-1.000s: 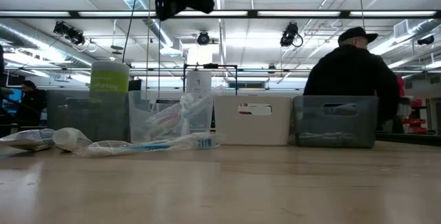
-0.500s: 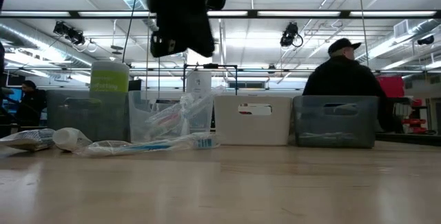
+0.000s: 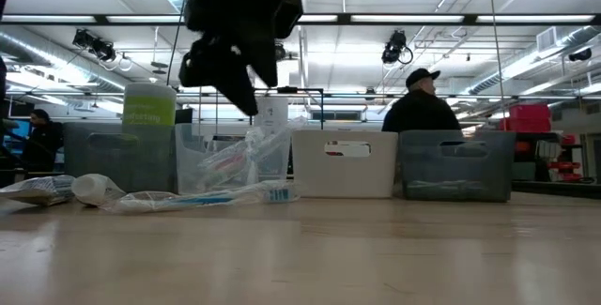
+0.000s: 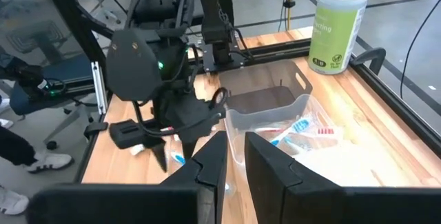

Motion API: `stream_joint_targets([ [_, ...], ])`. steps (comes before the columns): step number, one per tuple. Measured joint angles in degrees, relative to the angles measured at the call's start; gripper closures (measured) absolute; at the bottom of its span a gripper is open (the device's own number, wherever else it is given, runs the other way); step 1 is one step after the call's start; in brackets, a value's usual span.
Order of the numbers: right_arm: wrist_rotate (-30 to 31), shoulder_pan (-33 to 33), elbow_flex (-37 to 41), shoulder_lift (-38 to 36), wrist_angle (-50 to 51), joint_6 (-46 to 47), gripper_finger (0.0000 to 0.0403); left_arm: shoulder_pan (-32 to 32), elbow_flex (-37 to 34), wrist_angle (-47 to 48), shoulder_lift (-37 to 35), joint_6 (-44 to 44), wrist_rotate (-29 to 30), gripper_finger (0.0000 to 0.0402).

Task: Pick & Place Travel size toiletries
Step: Put the blue toothbrush into the transparent bin

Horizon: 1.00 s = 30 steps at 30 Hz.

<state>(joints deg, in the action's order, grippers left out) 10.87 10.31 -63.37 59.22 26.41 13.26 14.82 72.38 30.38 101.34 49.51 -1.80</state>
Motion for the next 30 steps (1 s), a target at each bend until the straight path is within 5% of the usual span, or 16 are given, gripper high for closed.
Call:
stream_joint_targets([
  [9, 0.29, -2.08, -0.04, -0.89, -0.83, 6.00, 0.0345, 0.53, -0.02, 2.68, 2.85, 1.30, -1.31, 0.0164],
  [30, 20.59, -15.76, -16.00, -11.58, 18.48, -1.72, 0.0345, 1.00, -0.03, 10.33, 2.84, 8.36, 4.94, 0.0215],
])
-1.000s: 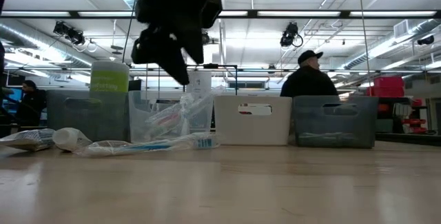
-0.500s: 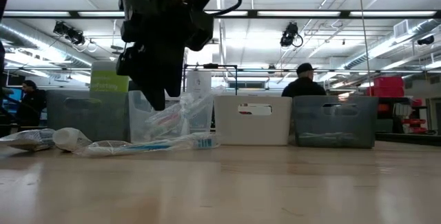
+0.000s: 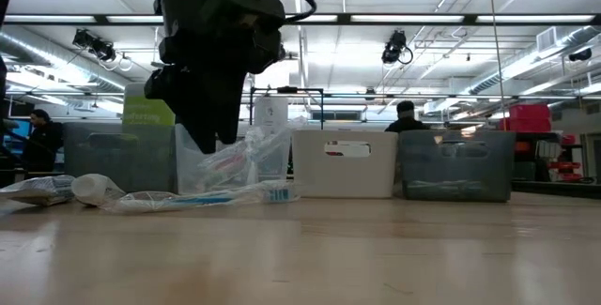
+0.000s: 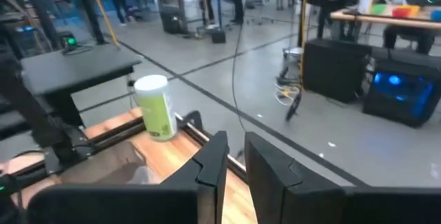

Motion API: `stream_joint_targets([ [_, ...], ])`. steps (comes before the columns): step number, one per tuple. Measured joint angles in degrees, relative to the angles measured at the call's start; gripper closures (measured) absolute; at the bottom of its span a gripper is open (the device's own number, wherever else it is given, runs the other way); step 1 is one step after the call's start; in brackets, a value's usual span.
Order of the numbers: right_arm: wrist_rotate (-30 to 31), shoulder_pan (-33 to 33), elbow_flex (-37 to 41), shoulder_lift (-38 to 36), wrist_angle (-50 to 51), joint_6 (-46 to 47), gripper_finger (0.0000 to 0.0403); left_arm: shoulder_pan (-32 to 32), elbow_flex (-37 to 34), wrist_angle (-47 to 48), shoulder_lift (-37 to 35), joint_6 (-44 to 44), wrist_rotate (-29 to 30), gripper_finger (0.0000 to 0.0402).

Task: Pick & Place Travel size toiletries
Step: Put the blue toothbrush into the transparent bin

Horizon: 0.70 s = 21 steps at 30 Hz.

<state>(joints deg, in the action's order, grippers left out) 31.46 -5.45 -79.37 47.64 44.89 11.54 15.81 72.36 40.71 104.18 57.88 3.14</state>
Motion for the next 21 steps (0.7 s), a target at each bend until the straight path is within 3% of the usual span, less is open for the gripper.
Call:
stream_joint_targets([
  [7, -0.38, -0.11, 2.16, 0.50, 5.77, 4.77, 0.0345, 0.00, 0.00, 0.83, 0.00, 0.53, 3.00, 0.0228],
  [21, -3.19, -0.11, 2.58, 2.93, 5.01, 5.03, 0.0345, 0.17, 0.00, -0.43, 0.00, -0.55, 6.15, 0.0253],
])
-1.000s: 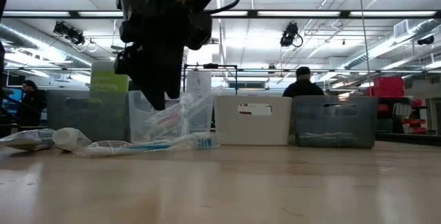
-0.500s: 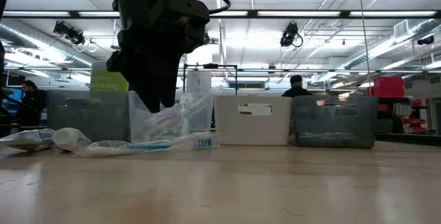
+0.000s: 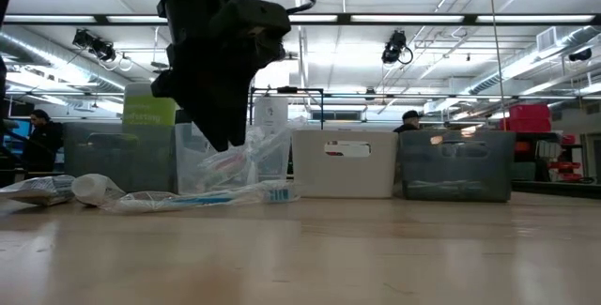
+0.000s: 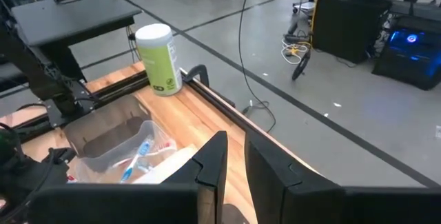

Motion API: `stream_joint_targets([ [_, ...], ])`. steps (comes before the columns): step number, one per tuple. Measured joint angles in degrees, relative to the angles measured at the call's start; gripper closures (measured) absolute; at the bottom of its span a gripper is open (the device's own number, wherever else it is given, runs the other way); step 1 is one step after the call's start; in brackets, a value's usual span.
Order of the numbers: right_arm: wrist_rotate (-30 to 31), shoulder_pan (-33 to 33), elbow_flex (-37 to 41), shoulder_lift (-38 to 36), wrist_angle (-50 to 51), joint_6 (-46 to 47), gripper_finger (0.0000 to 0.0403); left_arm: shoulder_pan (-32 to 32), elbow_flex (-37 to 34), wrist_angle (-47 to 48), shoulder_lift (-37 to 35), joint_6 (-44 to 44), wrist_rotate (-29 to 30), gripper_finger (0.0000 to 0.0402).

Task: Pick & Place Travel size toiletries
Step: Put the blue toothbrush into the transparent bin

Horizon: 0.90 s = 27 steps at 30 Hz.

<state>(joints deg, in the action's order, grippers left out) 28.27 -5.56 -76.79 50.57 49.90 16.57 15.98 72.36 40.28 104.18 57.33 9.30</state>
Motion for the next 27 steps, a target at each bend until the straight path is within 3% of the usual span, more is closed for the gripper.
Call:
stream_joint_targets([
  [5, 1.24, -0.15, -0.41, -0.82, -2.61, -1.67, 0.0347, 0.05, 0.00, -4.62, 0.00, -5.75, 0.08, 0.0253],
  [10, 7.31, -0.15, -2.64, -1.53, -3.81, -4.21, 0.0348, 0.05, 0.00, -7.46, 0.00, -7.04, -5.14, 0.0250],
  [13, 9.19, -0.15, -3.89, -2.01, -3.72, -5.08, 0.0348, 0.49, 0.00, -6.40, -0.02, -5.28, -4.88, 0.0238],
  [22, 7.56, -0.15, -4.35, -2.66, 0.09, -1.72, 0.0349, 3.00, 0.06, -4.82, 1.05, 2.49, -1.40, 0.0155],
  [27, 5.95, -0.14, -4.35, -1.09, 2.12, -0.95, 0.0349, 3.97, 0.16, -2.67, 3.03, 4.26, -2.47, 0.0141],
])
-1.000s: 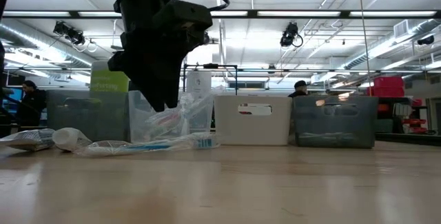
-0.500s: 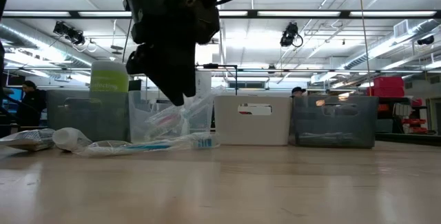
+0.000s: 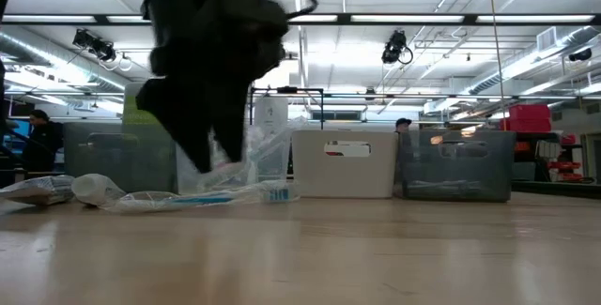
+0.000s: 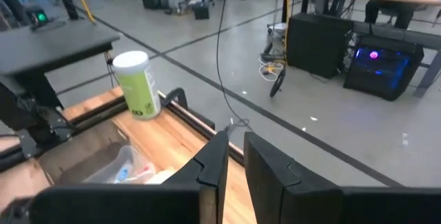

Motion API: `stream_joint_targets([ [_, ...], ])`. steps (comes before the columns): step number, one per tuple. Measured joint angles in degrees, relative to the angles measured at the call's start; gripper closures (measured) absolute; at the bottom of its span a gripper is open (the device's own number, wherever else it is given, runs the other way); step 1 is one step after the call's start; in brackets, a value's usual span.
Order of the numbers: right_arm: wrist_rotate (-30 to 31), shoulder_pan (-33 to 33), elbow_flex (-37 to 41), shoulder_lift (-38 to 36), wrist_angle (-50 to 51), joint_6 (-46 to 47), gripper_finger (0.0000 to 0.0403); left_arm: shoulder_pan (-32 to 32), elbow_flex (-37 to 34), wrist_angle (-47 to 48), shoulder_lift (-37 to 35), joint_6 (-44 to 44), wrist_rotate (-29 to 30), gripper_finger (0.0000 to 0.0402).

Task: Pick & Place Travel size toiletries
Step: Put the blue toothbrush into the transparent bin

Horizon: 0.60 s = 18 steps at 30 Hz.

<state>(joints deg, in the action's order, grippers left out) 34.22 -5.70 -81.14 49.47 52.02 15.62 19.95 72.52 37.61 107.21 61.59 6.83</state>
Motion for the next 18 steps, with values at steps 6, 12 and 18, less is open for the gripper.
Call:
stream_joint_targets([
  [6, -0.17, 0.01, 0.00, 1.31, 0.35, 0.00, 0.0349, 0.69, 1.35, -0.31, 3.10, -0.20, -0.10, 0.0156],
  [12, -0.40, 0.02, 0.00, 2.60, 0.58, 0.00, 0.0349, 0.94, 3.75, 3.87, 4.39, -1.76, -0.39, 0.0172],
  [18, -0.43, -0.01, 0.00, 3.10, 0.47, -0.50, 0.0349, 0.91, 4.49, 5.87, 4.27, -3.51, 0.88, 0.0184],
])
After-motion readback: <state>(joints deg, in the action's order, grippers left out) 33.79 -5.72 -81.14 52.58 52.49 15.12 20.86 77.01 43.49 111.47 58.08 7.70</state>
